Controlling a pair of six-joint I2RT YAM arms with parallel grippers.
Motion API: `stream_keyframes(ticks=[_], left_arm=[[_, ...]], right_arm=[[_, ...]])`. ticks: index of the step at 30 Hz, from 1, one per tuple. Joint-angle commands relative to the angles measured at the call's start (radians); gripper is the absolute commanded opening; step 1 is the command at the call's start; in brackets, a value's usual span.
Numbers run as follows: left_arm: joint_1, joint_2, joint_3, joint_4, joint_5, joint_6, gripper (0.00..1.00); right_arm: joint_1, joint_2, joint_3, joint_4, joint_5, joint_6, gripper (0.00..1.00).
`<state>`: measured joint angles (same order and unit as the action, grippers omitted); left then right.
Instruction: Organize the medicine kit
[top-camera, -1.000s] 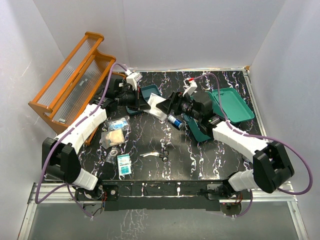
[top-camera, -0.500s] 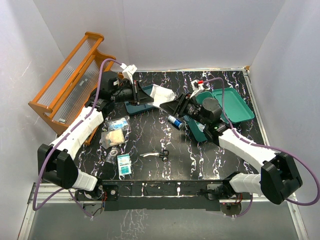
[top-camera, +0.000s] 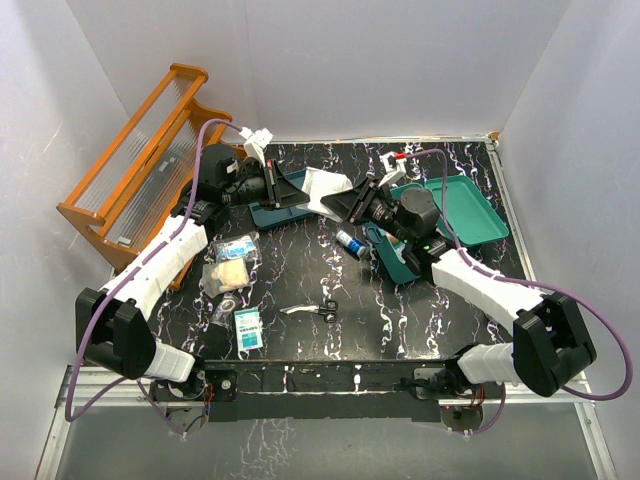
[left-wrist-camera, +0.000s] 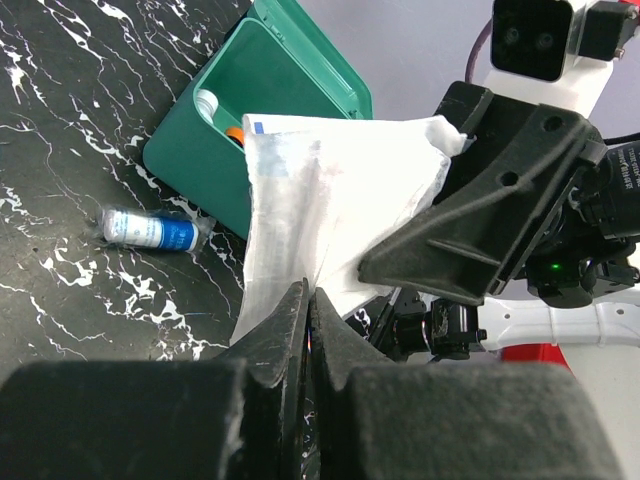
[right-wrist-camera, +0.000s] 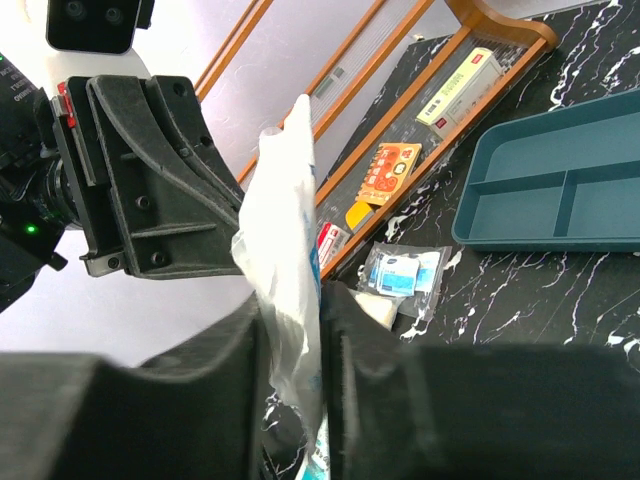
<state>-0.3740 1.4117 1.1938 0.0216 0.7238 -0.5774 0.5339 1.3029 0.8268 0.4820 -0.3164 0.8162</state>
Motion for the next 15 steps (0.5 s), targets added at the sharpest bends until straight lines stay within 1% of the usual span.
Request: stream_keyframes(ticks=[1,3,6,7,9,11,13,15], left_arm=[[0.009,-0.024,0.021,-0.040,-0.030,0.005,0.07],[0.012,-0.015,0.038,-0.087,-0.061,0.026,0.21],[0.016,-0.014,0.050,-0.145,-0.143,0.052,0.43],[0.017,-0.015,0.052,-0.163,-0.175,0.061,0.48],[0.019,-0.014,0.055,-0.199,-0.235,0.088,0.54],[0.020,0.000,0.069,-0.245,-0.281,0.120,0.56],[0.021,0.024,0.089,-0.283,-0.303,0.153,0.58],[0.020,0.043,0.093,-0.302,-0.319,0.170,0.58]], right_arm=[[-0.043,-0.010,0.067,0.022,-0.050,0.002,0.06],[-0.088,-0.011,0.081,-0.033,-0.116,-0.010,0.01],[-0.188,-0.019,0.110,-0.146,-0.238,-0.054,0.00],[-0.239,-0.021,0.122,-0.187,-0.284,-0.071,0.00],[-0.314,-0.017,0.162,-0.307,-0.371,-0.123,0.00],[-0.376,0.001,0.228,-0.524,-0.433,-0.218,0.00],[-0.421,0.030,0.332,-0.756,-0.431,-0.342,0.00],[-0.457,0.063,0.419,-0.978,-0.368,-0.459,0.00]])
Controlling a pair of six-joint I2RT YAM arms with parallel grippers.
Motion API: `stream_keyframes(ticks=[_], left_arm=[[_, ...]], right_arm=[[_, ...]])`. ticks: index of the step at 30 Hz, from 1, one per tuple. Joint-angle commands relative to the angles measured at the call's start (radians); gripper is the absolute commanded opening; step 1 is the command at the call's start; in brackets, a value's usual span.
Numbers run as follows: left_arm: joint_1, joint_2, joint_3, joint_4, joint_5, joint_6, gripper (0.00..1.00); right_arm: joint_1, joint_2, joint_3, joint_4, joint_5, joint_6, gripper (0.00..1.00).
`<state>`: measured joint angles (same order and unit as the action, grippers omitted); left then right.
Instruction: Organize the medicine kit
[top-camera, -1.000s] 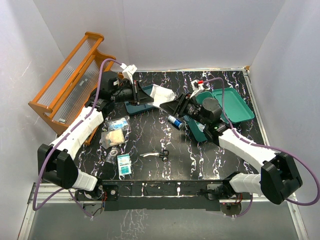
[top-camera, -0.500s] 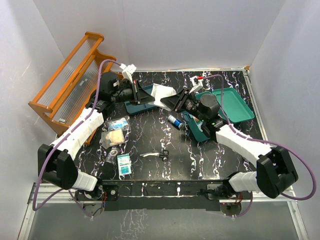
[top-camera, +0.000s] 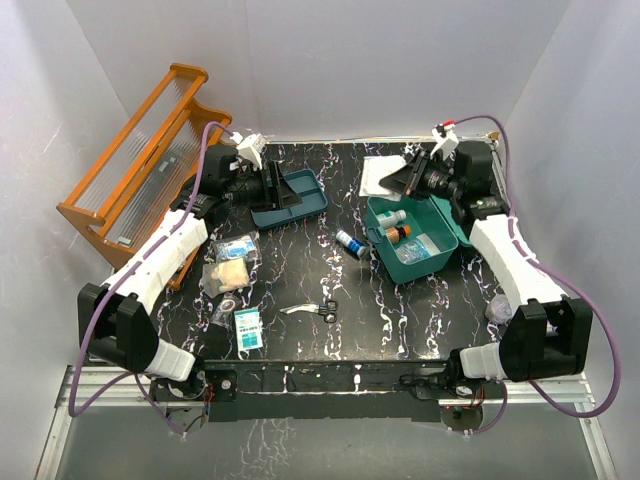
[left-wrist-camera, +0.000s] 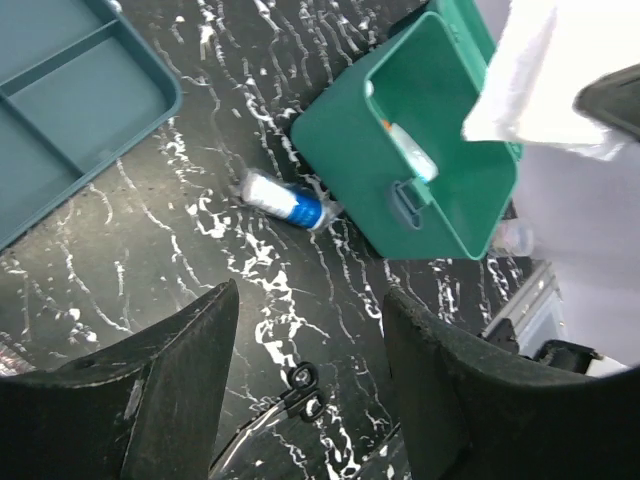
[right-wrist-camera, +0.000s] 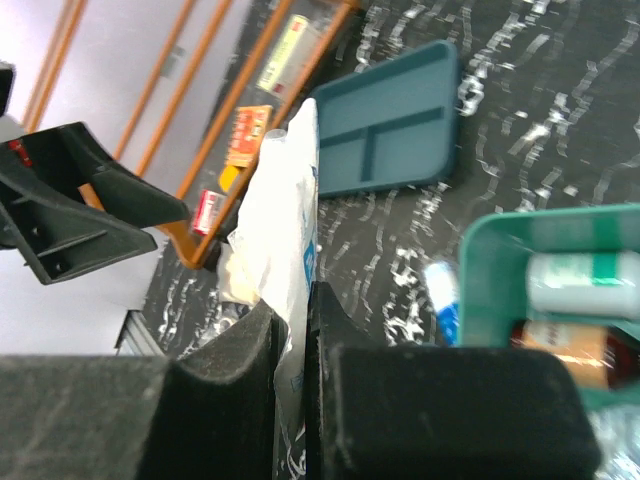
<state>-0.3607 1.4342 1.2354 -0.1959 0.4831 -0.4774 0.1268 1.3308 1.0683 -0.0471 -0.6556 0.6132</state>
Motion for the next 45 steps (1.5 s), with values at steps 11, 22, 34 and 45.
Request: stream_keyframes(ticks=[11,22,34,45], left_arm=[[0.008,0.131,0.070,-0.093,-0.104,0.122,0.59],[0.007,0.179,0.123,-0.182,-0.198,0.212,0.59],[0.006,0.151,0.108,-0.214,-0.281,0.256,0.60],[0.000,0.165,0.117,-0.204,-0.255,0.247,0.61]], right_arm=[[-0.092,0.187,0.427,-1.046,0.425,-0.483,0.00],[-0.062,0.292,0.367,-1.071,0.339,-0.554,0.00],[0.004,0.383,0.353,-1.100,0.261,-0.559,0.00],[0.033,0.404,0.303,-1.107,0.307,-0.505,0.10]])
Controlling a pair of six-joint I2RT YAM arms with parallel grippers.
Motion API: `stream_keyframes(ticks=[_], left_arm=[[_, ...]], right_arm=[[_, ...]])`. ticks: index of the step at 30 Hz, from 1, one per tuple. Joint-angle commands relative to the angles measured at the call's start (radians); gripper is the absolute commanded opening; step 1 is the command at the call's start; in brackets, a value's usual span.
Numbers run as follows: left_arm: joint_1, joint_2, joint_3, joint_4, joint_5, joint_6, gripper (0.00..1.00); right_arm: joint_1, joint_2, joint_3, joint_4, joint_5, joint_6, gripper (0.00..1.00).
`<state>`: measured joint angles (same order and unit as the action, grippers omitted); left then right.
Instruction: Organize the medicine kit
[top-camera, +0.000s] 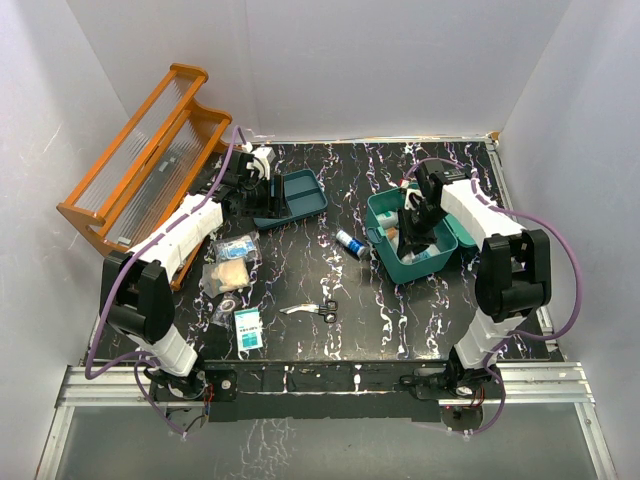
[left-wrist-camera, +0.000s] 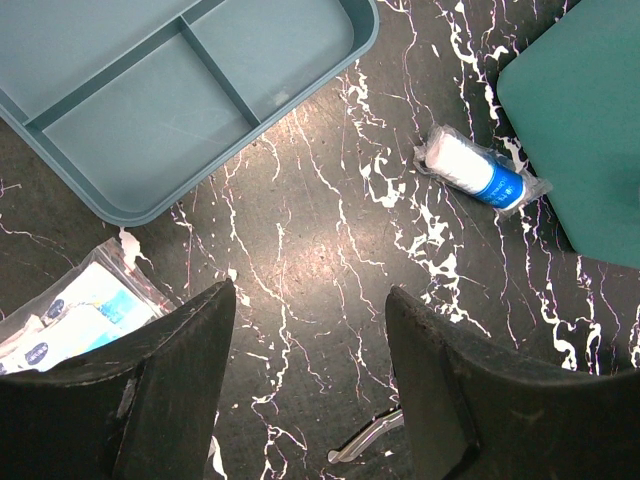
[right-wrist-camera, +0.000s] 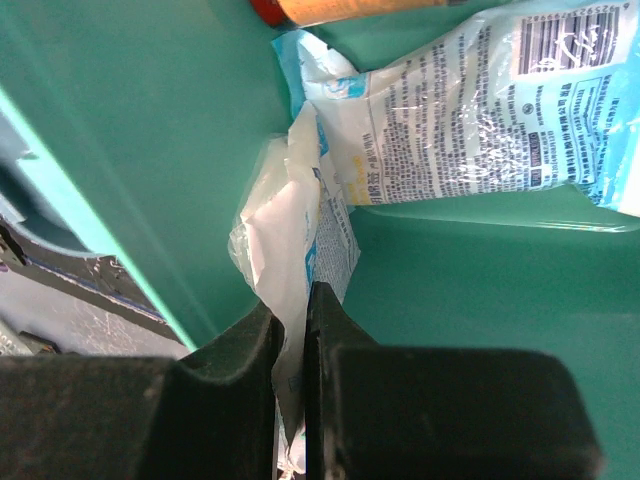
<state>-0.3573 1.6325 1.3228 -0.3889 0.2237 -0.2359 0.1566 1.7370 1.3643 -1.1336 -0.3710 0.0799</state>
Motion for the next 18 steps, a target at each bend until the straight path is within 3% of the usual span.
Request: stream_keyframes(ticks=[1,8,18], left_arm=[[-0.002,-0.033,0.028,-0.007,0.009,0.003,0.61],[-0.004,-0.019,0.047,-0.019,0.014,0.003,0.61],[-0.004,-0.006,0.053,-0.015,0.017,0.004,0.61]], right_arm=[[0.004,0.012,0.018,-0.020,0.049,0.031,0.14],[0.003,0.043,0.122,-0.034,0.177,0.048,0.50],[0.002,0.011,0.211,-0.061,0.378,0.071,0.64]])
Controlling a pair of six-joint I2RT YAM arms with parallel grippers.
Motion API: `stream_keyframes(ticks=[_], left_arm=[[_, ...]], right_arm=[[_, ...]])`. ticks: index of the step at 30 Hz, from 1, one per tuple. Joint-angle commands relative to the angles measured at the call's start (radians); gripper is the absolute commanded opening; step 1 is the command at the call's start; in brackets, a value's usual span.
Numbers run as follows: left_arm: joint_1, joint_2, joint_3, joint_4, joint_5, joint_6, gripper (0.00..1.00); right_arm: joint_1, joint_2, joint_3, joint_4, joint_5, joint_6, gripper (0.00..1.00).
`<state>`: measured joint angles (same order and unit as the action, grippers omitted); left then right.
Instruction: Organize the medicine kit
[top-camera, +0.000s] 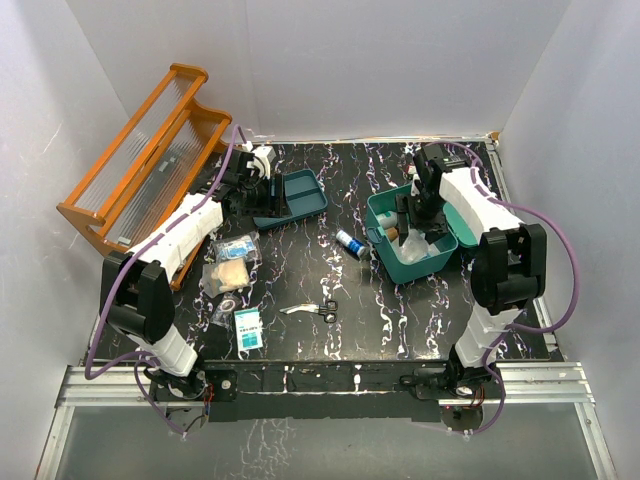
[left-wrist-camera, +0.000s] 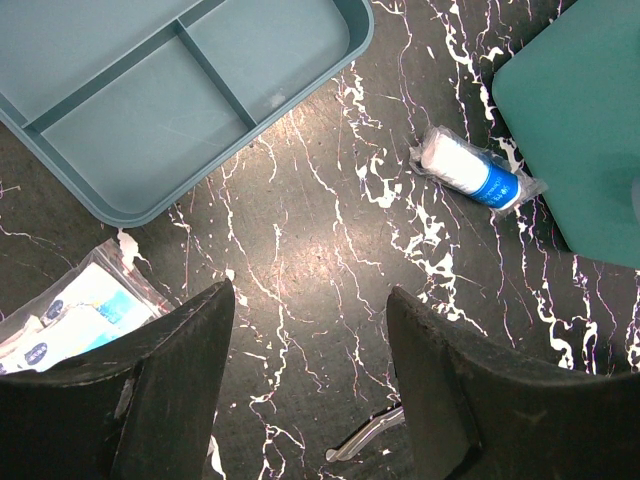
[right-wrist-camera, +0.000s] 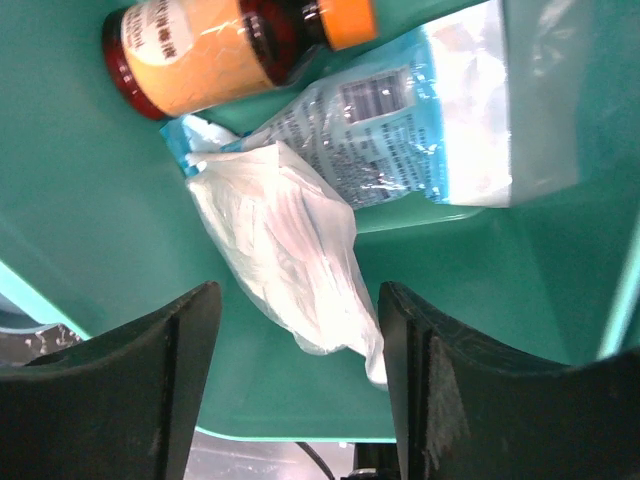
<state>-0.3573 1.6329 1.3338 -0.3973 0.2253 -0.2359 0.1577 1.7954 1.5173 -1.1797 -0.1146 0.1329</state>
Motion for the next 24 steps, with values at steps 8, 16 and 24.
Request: stream_keyframes(ticks=[8,16,24], left_arm=[[-0.004,0.001,0.041,0.000,0.017,0.004,0.61],[-0.004,0.006,0.038,0.000,0.017,0.004,0.61],[-0.003,0.005,0.025,0.002,0.016,0.004,0.61]], right_arm=[[0.023,-0.106,0.051,0.051,0.210,0.084,0.61],[0.088,-0.142,-0.103,0.174,0.155,0.274,0.51],[0.121,-0.118,-0.142,0.100,0.233,0.417,0.64]])
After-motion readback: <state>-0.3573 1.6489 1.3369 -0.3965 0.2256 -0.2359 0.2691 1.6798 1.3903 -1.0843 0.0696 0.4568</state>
